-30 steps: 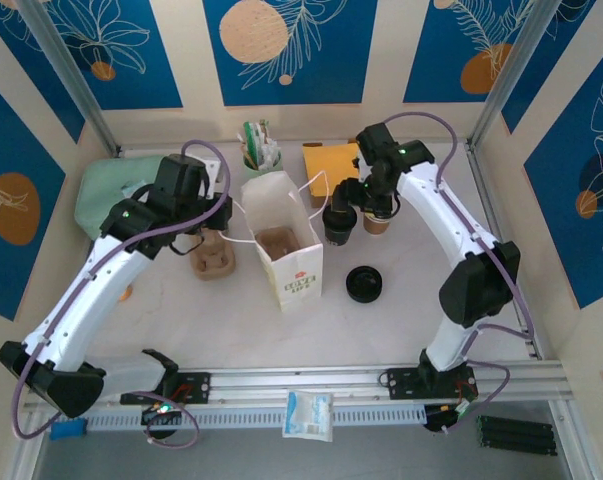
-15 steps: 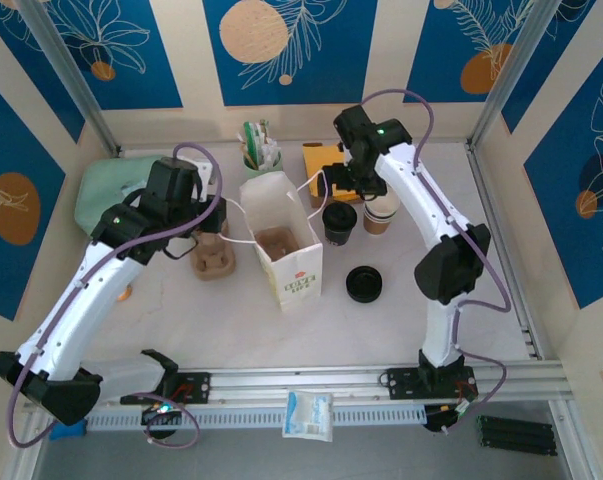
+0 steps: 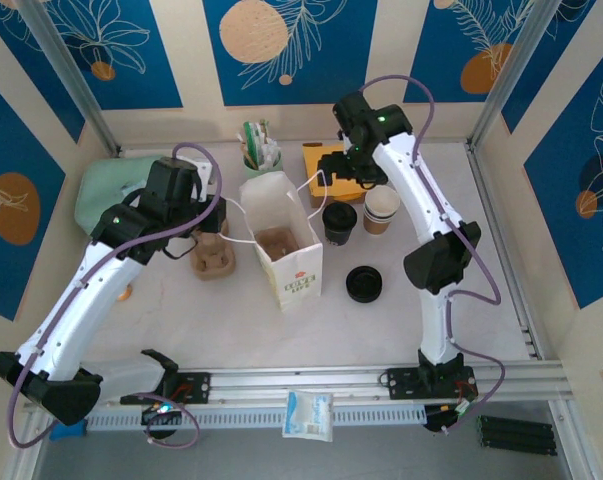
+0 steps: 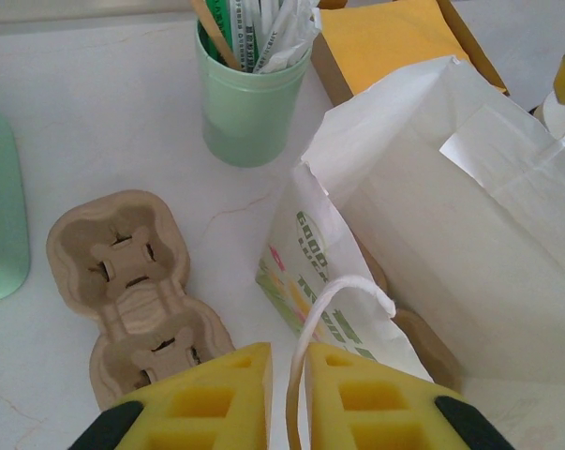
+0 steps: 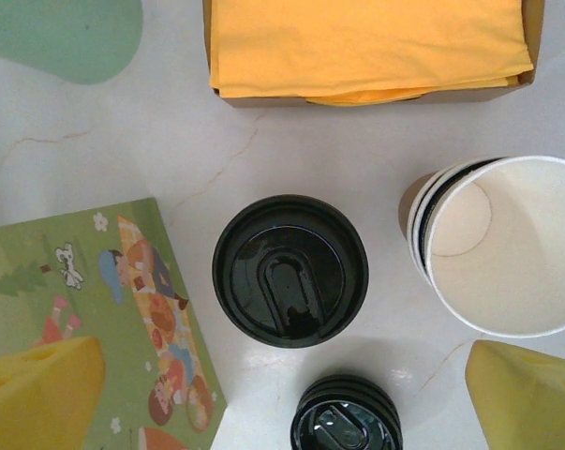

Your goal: Pack the takeout coffee

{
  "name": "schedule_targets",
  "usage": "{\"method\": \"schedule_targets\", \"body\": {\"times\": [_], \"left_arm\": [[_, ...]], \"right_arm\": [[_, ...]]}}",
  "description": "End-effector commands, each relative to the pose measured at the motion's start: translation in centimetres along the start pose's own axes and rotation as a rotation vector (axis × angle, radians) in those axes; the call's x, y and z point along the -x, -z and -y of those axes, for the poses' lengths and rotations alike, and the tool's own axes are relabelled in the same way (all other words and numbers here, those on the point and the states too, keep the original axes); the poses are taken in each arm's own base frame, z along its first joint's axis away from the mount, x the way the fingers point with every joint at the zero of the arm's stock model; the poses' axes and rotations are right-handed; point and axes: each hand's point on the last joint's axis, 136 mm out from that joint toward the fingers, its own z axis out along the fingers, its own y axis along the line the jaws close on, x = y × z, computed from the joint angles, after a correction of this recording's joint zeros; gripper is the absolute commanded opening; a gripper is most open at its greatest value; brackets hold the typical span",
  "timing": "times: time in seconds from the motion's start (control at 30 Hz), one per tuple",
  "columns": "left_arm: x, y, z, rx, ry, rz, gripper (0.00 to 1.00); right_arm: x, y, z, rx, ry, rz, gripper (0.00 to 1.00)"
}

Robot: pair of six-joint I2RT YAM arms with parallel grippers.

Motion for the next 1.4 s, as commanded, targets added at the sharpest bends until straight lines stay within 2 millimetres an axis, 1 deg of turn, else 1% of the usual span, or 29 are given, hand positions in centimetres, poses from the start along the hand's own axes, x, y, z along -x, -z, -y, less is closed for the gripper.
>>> {"method": "schedule_targets", "body": {"times": [0.0, 0.07, 0.2, 0.3, 0.33, 0.37, 0.4, 0.6, 0.67, 0.77, 0.87, 1.03, 1.37], "left_arm": [[0.2, 0.8, -0.1, -0.009, 0.017, 0.021, 0.18], [0.3, 0.8, -0.1, -0.014, 0.019, 0.024, 0.18], [0.4, 0.7, 0.1, -0.023, 0.024, 0.029, 0.18], [0.4, 0.6, 0.2, -0.026, 0.026, 0.029, 0.18], [0.5, 0.7, 0.2, -0.028, 0.027, 0.031, 0.18], [0.5, 0.7, 0.2, -0.029, 0.026, 0.032, 0.18], [0.5, 0.6, 0.2, -0.028, 0.026, 0.030, 0.18], [0.4, 0.6, 0.2, -0.029, 0.026, 0.028, 0.18], [0.4, 0.6, 0.2, -0.031, 0.026, 0.029, 0.18], [0.4, 0.6, 0.3, -0.033, 0.027, 0.031, 0.18], [0.3, 0.6, 0.3, -0.035, 0.027, 0.028, 0.18], [0.5, 0.5, 0.4, -0.038, 0.029, 0.032, 0.18], [0.5, 0.6, 0.4, -0.042, 0.027, 0.032, 0.18]], "right_arm": [[-1.3, 0.3, -1.1, 0.157, -0.026, -0.111, 0.99], [-1.4, 0.4, -1.2, 0.195, -0.036, -0.133, 0.99], [-1.1, 0.3, -1.5, 0.186, 0.030, -0.112, 0.99], [-1.4, -0.9, -1.4, 0.154, 0.046, -0.139, 0.99], [-1.5, -1.4, -1.0, 0.125, 0.050, -0.148, 1.00], [-1.7, -1.9, -1.0, 0.113, 0.051, -0.163, 0.97], [-1.9, -2.3, -1.1, 0.112, 0.052, -0.173, 0.97], [-2.6, -4.2, -1.2, 0.056, 0.079, -0.217, 0.96], [-3.0, -5.0, -0.8, 0.018, 0.091, -0.242, 0.94], [-3.6, -6.0, -0.3, -0.026, 0.102, -0.277, 0.87], [-3.9, -6.7, 0.2, -0.067, 0.112, -0.296, 0.85], [-4.3, -7.6, 0.1, -0.086, 0.123, -0.322, 0.82], [-4.7, -9.1, -0.2, -0.107, 0.143, -0.350, 0.85]]}}
